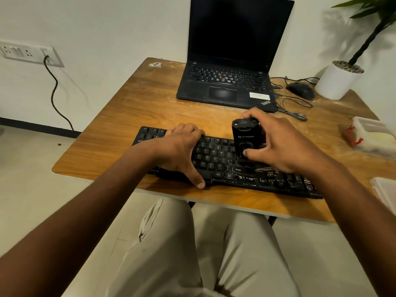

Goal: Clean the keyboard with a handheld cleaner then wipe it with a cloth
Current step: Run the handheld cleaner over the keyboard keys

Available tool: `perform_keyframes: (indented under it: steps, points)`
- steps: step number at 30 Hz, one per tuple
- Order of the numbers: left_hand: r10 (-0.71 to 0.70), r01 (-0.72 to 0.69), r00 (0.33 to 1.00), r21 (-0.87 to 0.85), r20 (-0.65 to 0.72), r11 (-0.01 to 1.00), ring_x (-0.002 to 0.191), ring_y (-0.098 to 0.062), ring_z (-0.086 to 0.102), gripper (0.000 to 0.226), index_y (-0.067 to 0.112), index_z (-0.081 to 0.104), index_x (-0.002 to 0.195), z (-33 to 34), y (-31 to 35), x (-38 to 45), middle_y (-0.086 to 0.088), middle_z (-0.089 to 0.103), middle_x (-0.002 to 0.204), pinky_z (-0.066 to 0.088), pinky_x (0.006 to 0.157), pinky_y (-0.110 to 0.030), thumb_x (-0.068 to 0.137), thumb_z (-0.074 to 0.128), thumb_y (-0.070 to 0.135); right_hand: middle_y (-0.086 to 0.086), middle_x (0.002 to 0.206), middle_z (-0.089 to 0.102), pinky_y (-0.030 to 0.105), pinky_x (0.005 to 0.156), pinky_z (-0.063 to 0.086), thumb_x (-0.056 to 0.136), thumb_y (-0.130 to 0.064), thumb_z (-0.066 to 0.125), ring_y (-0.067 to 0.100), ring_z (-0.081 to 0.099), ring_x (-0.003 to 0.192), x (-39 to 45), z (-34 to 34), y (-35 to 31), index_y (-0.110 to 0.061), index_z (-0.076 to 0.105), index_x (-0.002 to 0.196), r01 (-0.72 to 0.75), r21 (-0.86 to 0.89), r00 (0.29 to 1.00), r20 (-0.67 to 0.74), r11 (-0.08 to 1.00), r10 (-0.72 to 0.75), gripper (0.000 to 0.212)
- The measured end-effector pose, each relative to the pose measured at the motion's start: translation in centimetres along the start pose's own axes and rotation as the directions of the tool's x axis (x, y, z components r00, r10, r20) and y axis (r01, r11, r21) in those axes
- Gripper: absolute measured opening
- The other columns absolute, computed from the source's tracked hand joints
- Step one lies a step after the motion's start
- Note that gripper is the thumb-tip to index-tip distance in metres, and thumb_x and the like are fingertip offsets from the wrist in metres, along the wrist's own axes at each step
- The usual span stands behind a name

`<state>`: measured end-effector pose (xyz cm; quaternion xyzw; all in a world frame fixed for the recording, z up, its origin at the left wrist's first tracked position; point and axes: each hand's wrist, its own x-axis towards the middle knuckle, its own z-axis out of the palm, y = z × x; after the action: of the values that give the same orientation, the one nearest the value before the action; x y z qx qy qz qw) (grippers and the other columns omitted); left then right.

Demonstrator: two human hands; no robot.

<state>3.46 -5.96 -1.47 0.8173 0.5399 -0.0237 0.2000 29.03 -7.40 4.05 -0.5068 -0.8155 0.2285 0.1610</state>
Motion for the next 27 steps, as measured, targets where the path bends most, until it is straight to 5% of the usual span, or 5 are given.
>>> perform_keyframes:
  steps: [6,10,16,22,27]
  points:
    - [-0.006,0.006,1.000,0.000,0.016,1.000,0.142,-0.020,0.020,0.138,0.027,0.017,0.157,-0.1,0.2,-0.1,0.005,0.026,0.151,0.020,0.122,-0.047,0.047,0.087,0.073,-0.013,0.106,0.066,0.024,0.076,0.060,0.079,-0.014,0.084,-0.001,0.065,0.094,1.4,3.9,-1.6,-0.036,0.048,0.124,0.058,0.277,0.995,-0.097,0.959,-0.033,0.061]
    - [-0.006,0.006,1.000,-0.005,0.018,1.000,0.142,-0.019,0.019,0.138,0.027,0.017,0.157,-0.1,0.1,0.1,0.006,0.025,0.151,0.018,0.122,-0.046,0.047,0.088,0.073,-0.013,0.104,0.064,0.012,0.058,0.050,0.082,-0.013,0.082,-0.010,0.062,0.074,0.2,2.8,-0.2,-0.035,0.046,0.129,0.026,0.160,0.999,-0.046,0.987,-0.018,0.062]
    - [0.002,-0.002,1.000,-0.012,0.013,1.000,0.140,-0.018,0.020,0.136,0.028,0.020,0.155,-0.1,0.0,0.1,0.007,0.026,0.149,0.019,0.121,-0.046,0.046,0.088,0.073,-0.015,0.106,0.063,0.012,0.055,0.047,0.081,-0.013,0.083,0.000,0.063,0.081,-1.0,-0.1,1.6,-0.040,0.047,0.126,-0.036,0.021,0.999,-0.028,0.999,0.037,0.064]
    - [-0.010,0.010,1.000,-0.001,0.019,1.000,0.142,-0.019,0.019,0.138,0.028,0.018,0.157,-0.2,0.2,0.0,0.007,0.025,0.151,0.018,0.122,-0.046,0.046,0.088,0.072,-0.017,0.108,0.064,0.021,0.076,0.059,0.080,-0.012,0.084,-0.004,0.064,0.096,0.1,3.4,-0.4,-0.034,0.049,0.125,0.055,0.302,0.991,-0.130,0.952,-0.016,0.061]
    - [-0.012,0.012,1.000,-0.006,0.021,1.000,0.142,-0.018,0.019,0.138,0.028,0.017,0.157,-0.2,0.1,0.1,0.007,0.025,0.151,0.017,0.122,-0.047,0.046,0.088,0.072,-0.013,0.106,0.063,0.031,0.072,0.063,0.081,-0.013,0.082,0.008,0.067,0.091,-0.8,1.3,0.7,-0.038,0.046,0.127,-0.022,0.113,1.000,0.003,0.993,0.022,0.063]
